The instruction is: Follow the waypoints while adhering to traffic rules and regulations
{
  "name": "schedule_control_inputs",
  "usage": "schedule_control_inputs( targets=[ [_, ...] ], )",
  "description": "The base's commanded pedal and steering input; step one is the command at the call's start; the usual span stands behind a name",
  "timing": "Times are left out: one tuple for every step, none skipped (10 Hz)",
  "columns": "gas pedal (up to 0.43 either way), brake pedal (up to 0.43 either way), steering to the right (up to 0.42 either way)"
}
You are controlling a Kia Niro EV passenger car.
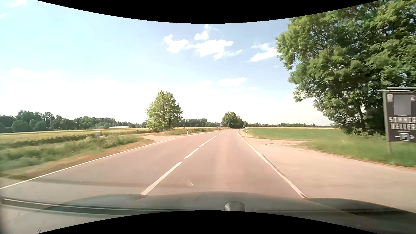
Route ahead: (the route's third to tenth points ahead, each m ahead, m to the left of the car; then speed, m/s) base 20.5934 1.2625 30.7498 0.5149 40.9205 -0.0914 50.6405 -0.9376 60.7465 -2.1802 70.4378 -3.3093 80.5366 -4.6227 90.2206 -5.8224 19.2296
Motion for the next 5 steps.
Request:
schedule_control_inputs(
  targets=[
    [0.287,0.006,0.016],
    [0.287,0.006,0.016],
    [0.287,0.006,0.016],
    [0.287,0.006,0.016],
    [0.287,0.006,0.016]
  ],
)
